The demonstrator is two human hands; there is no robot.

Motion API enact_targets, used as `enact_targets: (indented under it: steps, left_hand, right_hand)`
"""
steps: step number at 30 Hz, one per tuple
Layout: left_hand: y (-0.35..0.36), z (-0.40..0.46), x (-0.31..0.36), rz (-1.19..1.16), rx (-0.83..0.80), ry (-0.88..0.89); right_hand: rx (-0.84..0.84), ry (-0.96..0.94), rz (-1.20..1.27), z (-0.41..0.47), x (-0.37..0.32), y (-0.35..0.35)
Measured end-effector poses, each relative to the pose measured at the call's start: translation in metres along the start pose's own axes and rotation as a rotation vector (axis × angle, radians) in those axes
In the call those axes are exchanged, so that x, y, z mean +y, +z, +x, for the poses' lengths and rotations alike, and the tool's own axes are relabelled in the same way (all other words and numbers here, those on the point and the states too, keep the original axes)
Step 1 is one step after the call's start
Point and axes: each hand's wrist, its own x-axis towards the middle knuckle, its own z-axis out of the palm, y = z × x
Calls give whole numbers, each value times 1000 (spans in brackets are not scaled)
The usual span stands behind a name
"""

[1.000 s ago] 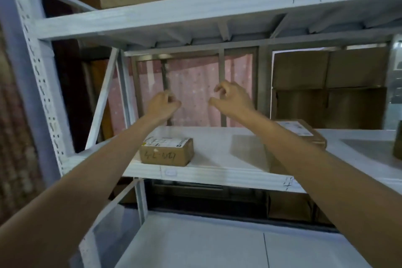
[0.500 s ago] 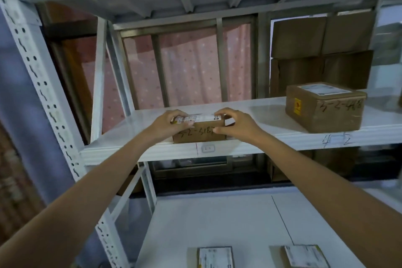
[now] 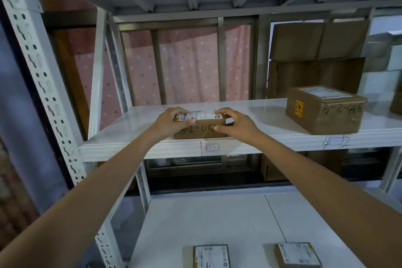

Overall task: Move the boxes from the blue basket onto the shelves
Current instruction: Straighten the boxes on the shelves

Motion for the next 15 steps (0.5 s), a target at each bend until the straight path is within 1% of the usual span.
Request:
enact_targets:
  steps: [4,8,10,13,15]
  left_hand:
    - [-1,0,1,5,26,15]
    - [-11,3,9,23,-19,-10]
    - [-19,7,20,49,6,16]
    - [-28,22,52,36,63,108]
    - [-25,35,82,-6,67,162]
  right_hand:
    - [-29,-4,-53,-1,-2,-1]
    - [-25,9,-57,-3,-7,-9]
    - [-31,7,-76,-4,-12,-21]
    - [43,-13,-88,-1,-22,-55]
    - [124,-18,-82,-1,-24,-89]
